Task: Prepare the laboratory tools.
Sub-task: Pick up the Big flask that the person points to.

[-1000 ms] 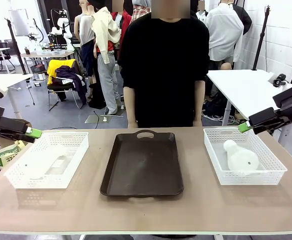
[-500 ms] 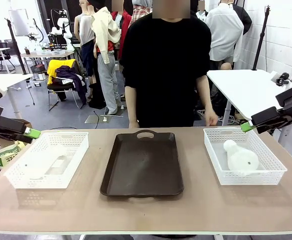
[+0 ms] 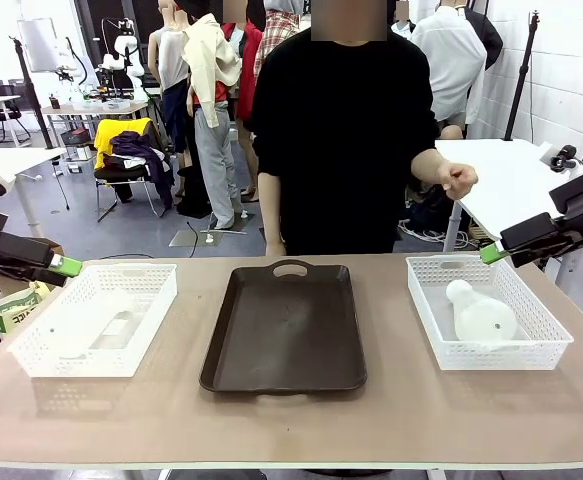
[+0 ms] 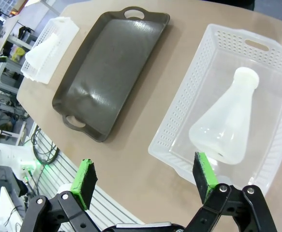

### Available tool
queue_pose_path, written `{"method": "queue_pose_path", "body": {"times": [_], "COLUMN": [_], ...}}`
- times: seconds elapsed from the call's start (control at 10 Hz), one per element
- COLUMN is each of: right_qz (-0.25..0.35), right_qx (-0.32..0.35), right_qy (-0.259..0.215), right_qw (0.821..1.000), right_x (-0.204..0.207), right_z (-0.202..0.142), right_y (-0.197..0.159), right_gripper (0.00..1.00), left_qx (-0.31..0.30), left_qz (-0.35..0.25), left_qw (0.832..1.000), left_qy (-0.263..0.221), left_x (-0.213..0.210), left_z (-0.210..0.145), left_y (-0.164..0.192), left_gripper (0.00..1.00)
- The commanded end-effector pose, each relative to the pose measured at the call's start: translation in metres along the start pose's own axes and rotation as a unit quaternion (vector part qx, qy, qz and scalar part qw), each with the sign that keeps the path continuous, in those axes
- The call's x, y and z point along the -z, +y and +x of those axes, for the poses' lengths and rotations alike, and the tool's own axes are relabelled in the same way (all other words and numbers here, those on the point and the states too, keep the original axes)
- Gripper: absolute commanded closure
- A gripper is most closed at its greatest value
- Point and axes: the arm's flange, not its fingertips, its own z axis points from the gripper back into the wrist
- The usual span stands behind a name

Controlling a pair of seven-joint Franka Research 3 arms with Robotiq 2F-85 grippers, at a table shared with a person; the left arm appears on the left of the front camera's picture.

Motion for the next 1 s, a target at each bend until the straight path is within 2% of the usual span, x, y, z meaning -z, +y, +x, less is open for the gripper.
{"method": "queue_pose_path", "body": {"times": [0.0,0.9], "right_qz": [0.011,0.011], "right_qx": [-0.006,-0.006], "right_qy": [-0.004,-0.004], "right_qw": [1.0,1.0], "right_x": [0.0017,0.0017], "right_z": [0.0008,0.0008], "right_y": [-0.0031,-0.0031], "right_gripper": [0.0,0.0], "left_qx": [0.009,0.009], "left_qz": [-0.009,-0.009], "left_qw": [1.0,1.0], "left_qy": [-0.009,-0.009], "left_x": [0.0019,0.0019], "left_z": [-0.0007,-0.0007], "left_y": [0.0036,0.0036], "left_gripper": [0.0,0.0]}}
